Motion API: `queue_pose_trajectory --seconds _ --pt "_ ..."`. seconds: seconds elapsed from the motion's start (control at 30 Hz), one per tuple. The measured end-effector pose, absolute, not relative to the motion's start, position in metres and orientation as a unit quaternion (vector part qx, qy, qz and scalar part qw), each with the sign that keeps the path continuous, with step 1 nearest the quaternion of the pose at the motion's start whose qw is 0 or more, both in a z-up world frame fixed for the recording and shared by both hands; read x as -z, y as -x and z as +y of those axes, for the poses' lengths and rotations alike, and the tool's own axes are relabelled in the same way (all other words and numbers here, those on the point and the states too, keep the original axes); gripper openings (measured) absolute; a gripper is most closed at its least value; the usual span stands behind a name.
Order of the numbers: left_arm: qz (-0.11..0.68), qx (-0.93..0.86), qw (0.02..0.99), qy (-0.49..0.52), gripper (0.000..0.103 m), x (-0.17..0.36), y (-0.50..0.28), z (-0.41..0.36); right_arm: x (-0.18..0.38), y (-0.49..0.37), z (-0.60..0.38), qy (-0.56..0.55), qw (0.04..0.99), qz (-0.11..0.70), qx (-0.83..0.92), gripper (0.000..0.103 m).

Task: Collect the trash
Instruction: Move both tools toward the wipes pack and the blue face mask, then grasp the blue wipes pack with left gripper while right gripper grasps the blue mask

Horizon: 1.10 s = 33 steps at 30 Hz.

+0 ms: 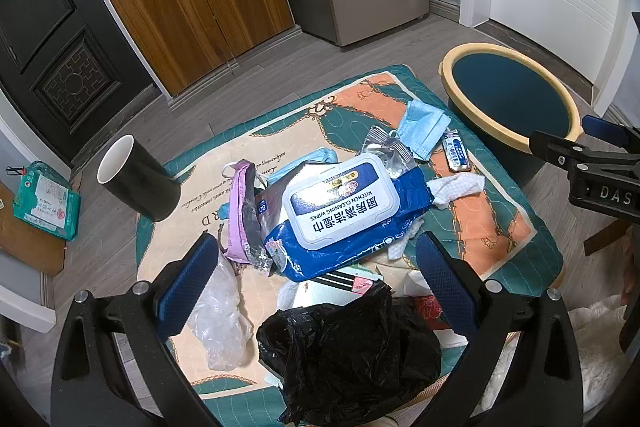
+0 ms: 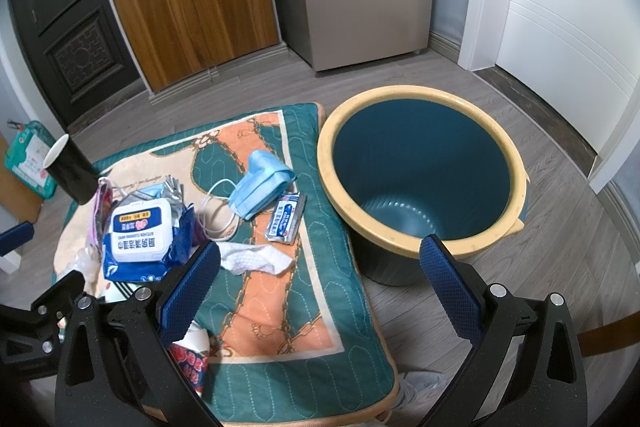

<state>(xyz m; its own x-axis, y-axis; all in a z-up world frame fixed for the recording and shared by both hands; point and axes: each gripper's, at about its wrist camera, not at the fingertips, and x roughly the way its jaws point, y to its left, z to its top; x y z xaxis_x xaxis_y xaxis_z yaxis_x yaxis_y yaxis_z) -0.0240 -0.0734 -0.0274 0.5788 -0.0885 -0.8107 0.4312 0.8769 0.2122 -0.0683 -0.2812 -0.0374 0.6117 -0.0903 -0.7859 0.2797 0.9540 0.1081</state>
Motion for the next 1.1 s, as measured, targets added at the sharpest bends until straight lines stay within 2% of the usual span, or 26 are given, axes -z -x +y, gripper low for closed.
queue_pose_trajectory --seconds 0.13,0.27,0.43,0.7,0.8,0.87,0.97,1.03,1.07,1.1 --pt "0.429 0.149 0.870 -0.194 0.097 0.027 0.022 -0.071 0.038 0.068 -0.280 -0.108 0.892 0.426 0.105 0.099" --pt "0.407 0.142 0.890 -0.147 0.097 0.023 0.008 -0.054 0.035 0.059 -0.275 -0.082 0.902 0.412 0.096 0.099" --pt "0.398 0.119 0.896 -0.159 0.097 0.027 -0.020 -0.041 0.037 0.032 -0.272 -0.059 0.909 0.409 0.055 0.099" --pt "0.426 0.136 0.889 -0.099 0.097 0.058 -0.050 -0.030 0.067 -0.021 -0.276 -0.088 0.897 0.432 0.009 0.099" --pt "0.441 0.150 0.878 -0.106 0.087 0.073 -0.054 -0.035 0.084 -0.039 -0.278 -0.116 0.884 0.453 -0.009 0.096" --pt "0.445 0.165 0.873 -0.114 0.086 0.078 -0.053 -0.041 0.091 -0.046 -0.279 -0.125 0.880 0.458 -0.015 0.095" --pt "0.437 0.190 0.870 -0.130 0.086 0.079 -0.047 -0.053 0.101 -0.059 -0.279 -0.135 0.876 0.463 -0.023 0.086" --pt "0.436 0.203 0.869 -0.120 0.084 0.077 -0.047 -0.060 0.108 -0.066 -0.278 -0.143 0.869 0.473 -0.031 0.068" --pt "0.437 0.211 0.867 -0.110 0.083 0.076 -0.046 -0.064 0.112 -0.069 -0.278 -0.148 0.865 0.479 -0.036 0.064" --pt "0.438 0.217 0.866 -0.105 0.080 0.075 -0.045 -0.067 0.115 -0.070 -0.278 -0.154 0.860 0.485 -0.041 0.052"
